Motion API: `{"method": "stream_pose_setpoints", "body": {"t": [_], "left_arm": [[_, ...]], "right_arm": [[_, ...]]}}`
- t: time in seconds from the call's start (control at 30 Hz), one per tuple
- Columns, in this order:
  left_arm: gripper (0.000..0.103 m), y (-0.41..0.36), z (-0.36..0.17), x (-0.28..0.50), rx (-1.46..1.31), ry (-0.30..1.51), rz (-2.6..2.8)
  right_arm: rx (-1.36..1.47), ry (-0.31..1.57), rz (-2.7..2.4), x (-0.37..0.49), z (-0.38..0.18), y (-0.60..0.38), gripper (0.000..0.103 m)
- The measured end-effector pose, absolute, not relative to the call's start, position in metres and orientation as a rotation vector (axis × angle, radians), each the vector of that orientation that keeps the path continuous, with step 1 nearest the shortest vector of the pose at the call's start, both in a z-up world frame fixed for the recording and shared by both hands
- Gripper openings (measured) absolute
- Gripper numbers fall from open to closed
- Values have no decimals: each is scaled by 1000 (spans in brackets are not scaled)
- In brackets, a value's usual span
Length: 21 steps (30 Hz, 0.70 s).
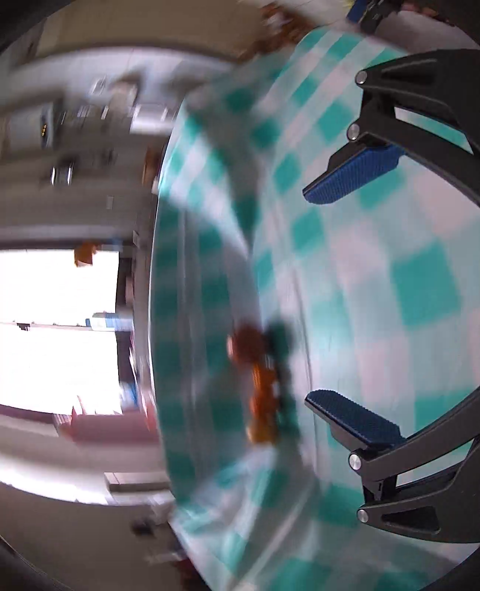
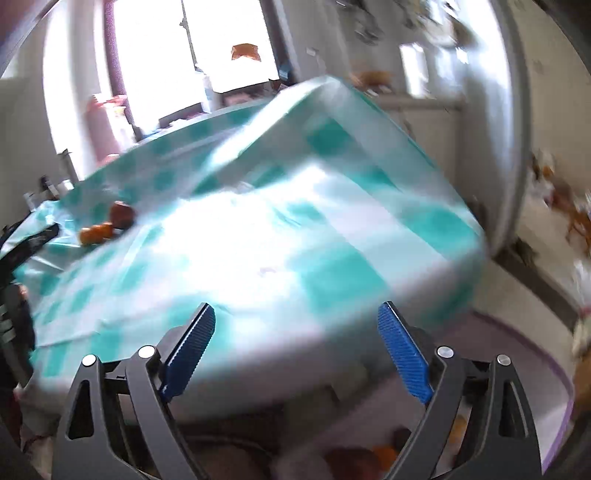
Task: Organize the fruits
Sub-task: 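Move both open tools back over the remaining fruits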
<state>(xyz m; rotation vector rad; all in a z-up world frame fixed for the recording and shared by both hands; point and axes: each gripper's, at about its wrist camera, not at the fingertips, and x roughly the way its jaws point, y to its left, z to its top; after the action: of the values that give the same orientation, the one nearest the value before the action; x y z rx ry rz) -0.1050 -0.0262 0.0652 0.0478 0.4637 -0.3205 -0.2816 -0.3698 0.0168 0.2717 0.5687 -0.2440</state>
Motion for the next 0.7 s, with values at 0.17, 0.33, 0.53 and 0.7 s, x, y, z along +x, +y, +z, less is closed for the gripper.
{"method": "stream_pose_setpoints", "body": {"t": [0.17, 0.33, 0.53, 0.7], "left_arm": [[101, 49, 55, -26, -8, 604, -70], [101, 101, 42, 7, -145, 668, 14], [101, 116, 38, 0, -226, 680, 39], [101, 107, 31, 5, -200, 719, 3]], "right_arm": [[166, 600, -131, -227, 38, -315, 87], [-4, 671, -12, -158, 35, -237, 87], [-117, 804, 103, -55, 25, -163, 88], [-211, 847, 53, 10, 20, -129, 88]]}}
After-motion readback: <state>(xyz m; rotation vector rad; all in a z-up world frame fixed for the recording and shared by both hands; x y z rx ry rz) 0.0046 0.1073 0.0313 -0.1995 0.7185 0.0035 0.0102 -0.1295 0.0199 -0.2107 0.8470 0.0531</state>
